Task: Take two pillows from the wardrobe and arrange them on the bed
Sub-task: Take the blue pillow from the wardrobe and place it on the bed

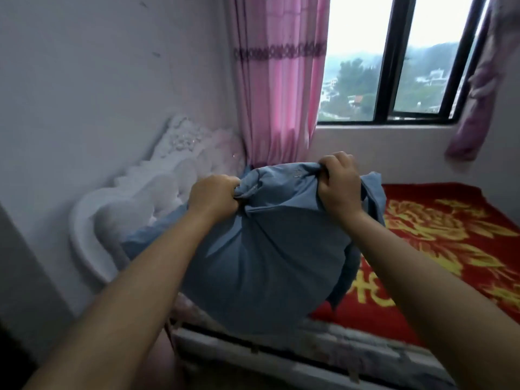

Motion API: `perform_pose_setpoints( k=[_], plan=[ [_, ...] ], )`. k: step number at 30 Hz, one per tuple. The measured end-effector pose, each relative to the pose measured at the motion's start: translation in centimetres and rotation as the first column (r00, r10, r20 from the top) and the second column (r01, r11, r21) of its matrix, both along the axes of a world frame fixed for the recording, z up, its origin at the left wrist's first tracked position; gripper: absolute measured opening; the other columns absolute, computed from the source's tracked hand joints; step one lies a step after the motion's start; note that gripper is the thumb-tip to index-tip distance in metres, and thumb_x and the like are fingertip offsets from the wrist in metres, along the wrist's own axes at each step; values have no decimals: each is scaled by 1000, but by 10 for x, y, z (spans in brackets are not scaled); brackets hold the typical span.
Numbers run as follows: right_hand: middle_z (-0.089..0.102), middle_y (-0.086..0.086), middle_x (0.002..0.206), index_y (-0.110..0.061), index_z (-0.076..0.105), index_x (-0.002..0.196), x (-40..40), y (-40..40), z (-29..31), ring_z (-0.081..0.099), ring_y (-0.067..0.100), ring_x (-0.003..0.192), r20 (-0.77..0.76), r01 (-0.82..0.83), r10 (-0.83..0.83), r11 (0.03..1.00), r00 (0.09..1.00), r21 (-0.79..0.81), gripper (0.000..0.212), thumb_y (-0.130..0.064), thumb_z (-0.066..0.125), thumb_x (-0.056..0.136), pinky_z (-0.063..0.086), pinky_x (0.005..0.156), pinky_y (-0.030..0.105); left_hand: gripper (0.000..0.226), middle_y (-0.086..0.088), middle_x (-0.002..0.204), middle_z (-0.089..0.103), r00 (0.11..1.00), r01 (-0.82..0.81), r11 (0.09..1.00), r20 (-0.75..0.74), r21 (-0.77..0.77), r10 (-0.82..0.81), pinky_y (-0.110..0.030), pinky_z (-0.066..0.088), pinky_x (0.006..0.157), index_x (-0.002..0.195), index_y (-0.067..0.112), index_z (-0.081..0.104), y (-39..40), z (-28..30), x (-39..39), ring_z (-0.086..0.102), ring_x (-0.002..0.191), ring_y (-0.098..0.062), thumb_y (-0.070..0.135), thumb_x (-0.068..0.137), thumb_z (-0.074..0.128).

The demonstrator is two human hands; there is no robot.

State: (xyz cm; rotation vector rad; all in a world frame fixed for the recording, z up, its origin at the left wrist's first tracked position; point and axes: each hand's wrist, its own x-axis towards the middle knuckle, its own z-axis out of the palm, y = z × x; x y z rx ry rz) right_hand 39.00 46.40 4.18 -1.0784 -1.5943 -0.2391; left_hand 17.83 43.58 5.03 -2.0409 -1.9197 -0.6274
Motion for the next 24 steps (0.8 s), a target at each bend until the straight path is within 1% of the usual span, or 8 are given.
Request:
perform_pose_setpoints(
  k=[5,8,12,15,18,21,23,24],
  plan=[
    [61,31,97,12,61,89,-46,102,31,51,41,95,-21,-6,6,1000,1000,12,15,7,48,82,34,80,42,11,-17,99,70,994,-33,995,-97,99,43,-37,49,70,86,8,66,90,35,-43,63,91,-37,13,79,60],
    [60,29,98,10,60,89,-69,162,25,49,40,96,-11,-10,10,999,1000,-40,15,7,47,82,38,83,45,19,-18,105,69,991,-47,995,-122,85,57,-39,50,74,95,7,66,148,32,-67,62,96,-39,8,79,56],
    [60,31,94,11,61,85,-93,239,-5,51,43,92,22,-18,21,992,1000,-129,14,10,49,79,40,81,49,18,-18,104,68,987,-33,999,-157,35,38,-40,49,71,95,5,65,230,4,-95,62,94,-39,5,79,55],
    [61,30,91,10,62,85,-102,298,-48,53,43,89,134,-32,66,970,989,-241,13,10,52,77,43,77,49,17,-18,106,68,987,-36,997,-157,-73,25,-40,49,71,95,6,65,290,-41,-116,62,95,-40,7,81,55],
    [59,27,101,7,60,96,-111,349,-102,51,40,97,361,1,181,893,915,-450,18,2,53,80,43,82,47,20,-13,114,66,976,-73,965,-217,-250,18,-38,50,76,103,12,64,338,-101,-133,61,102,-36,17,87,52],
    [47,18,126,-4,48,120,-115,392,-123,40,34,117,424,-1,373,753,825,-658,43,-21,58,82,39,97,44,18,-12,110,67,976,-41,950,-217,-311,-28,-38,48,70,98,11,64,380,-128,-141,62,98,-36,18,87,51],
    [36,11,138,-13,34,132,-116,422,-112,33,32,125,507,52,481,686,715,-725,76,-46,67,71,36,101,47,14,-13,101,69,974,26,959,-210,-283,-88,-35,43,62,88,9,64,407,-125,-147,63,90,-35,18,86,53],
    [36,9,138,-16,30,135,-119,435,-104,33,32,125,576,108,496,689,650,-716,89,-54,69,64,37,100,48,14,-14,98,70,975,46,961,-197,-274,-103,-34,41,60,85,9,64,420,-119,-150,63,88,-36,18,86,54]
  ],
)
